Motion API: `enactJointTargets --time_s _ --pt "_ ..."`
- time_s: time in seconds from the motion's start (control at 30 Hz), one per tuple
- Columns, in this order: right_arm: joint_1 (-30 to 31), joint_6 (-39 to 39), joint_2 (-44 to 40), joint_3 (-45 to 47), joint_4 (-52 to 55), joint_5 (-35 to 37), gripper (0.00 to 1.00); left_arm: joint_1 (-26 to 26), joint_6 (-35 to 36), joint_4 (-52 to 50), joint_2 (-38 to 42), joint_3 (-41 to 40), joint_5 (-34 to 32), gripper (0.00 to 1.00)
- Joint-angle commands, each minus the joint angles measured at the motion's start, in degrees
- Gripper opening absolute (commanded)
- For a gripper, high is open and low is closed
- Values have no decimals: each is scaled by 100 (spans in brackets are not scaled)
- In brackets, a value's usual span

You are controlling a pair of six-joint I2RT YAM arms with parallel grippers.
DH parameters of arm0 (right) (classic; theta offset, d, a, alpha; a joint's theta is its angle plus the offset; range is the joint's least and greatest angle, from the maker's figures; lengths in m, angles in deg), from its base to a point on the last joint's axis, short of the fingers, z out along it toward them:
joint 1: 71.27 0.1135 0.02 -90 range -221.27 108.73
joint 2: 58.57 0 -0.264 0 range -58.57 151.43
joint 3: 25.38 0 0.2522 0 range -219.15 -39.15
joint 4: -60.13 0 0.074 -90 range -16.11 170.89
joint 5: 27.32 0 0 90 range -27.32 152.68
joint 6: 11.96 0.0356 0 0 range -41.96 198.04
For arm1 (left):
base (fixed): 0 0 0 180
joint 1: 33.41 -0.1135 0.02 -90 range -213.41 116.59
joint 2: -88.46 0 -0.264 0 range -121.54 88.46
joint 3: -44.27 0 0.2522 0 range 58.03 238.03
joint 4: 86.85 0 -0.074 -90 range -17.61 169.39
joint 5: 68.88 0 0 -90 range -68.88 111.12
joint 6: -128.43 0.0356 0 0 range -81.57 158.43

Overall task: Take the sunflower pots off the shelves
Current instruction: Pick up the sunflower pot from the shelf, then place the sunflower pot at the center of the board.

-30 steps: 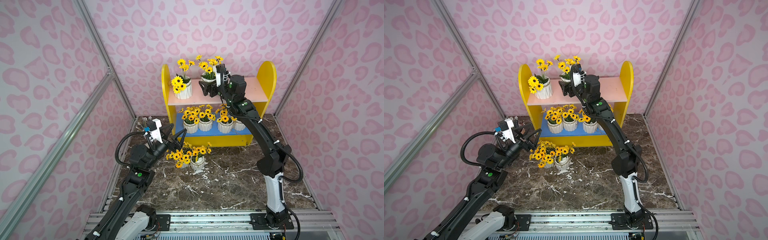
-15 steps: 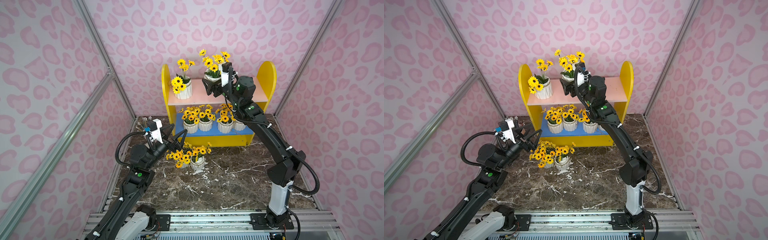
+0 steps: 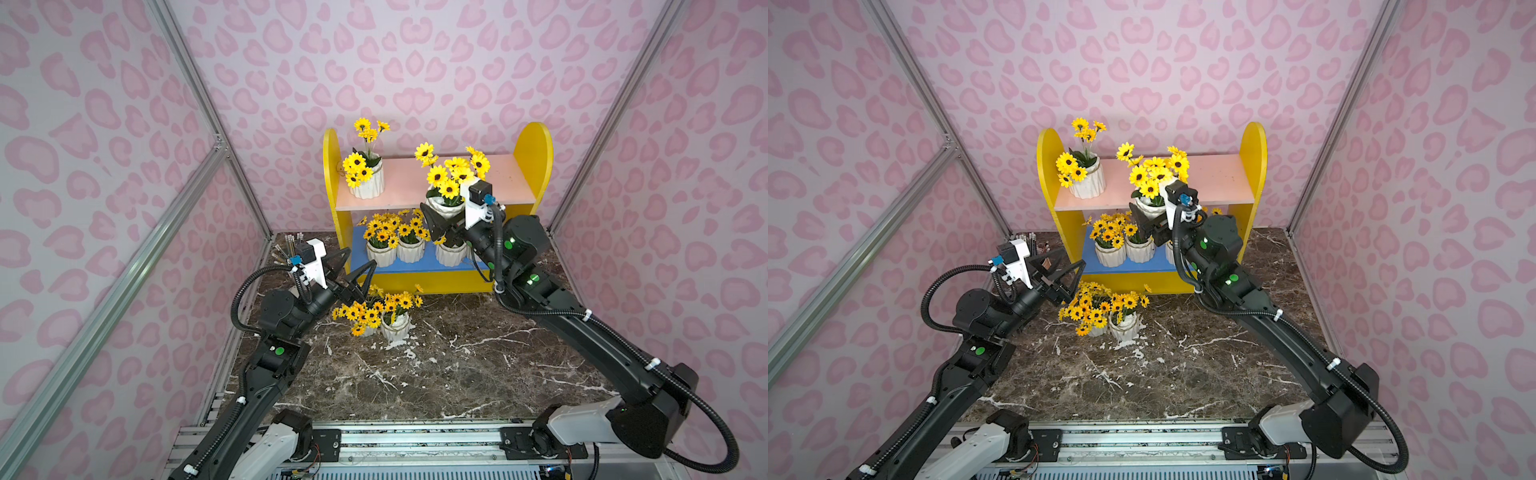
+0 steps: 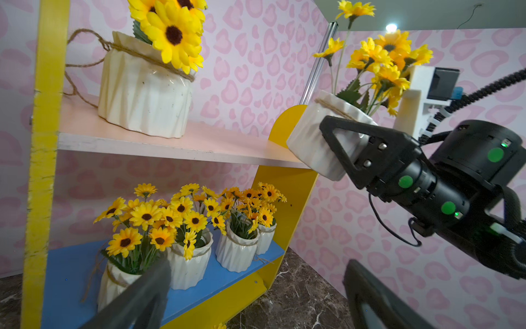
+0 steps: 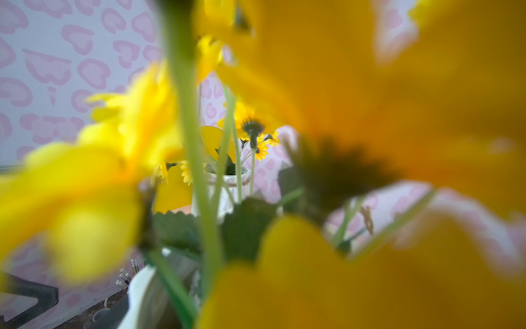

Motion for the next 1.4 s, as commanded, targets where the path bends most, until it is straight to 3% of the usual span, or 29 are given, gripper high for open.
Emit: enactJointTargets --time_s 0.0,0.23,0.37,0.47,0.77,1.0,1.37 --pt "188 -163 -559 942 -978 337 0 119 191 18 -11 8 -153 97" --pt "522 246 -1595 3553 -2239 854 0 639 173 -150 -131 39 -427 98" --pt "532 693 -1701 4439 -2284 1015 0 784 -258 -37 -73 -176 -395 99" --pt "535 720 -1509 5115 -3000 1170 0 903 -605 173 99 -590 -462 100" --pt "540 755 161 5576 -4551 971 0 1077 -856 -441 896 -1121 -947 99" --pt "506 622 1396 5443 -5561 792 0 1077 -308 -1721 1510 -725 -1436 96" --pt "515 886 2640 5407 -6663 862 0 1077 -527 -1702 1545 -763 -1499 96"
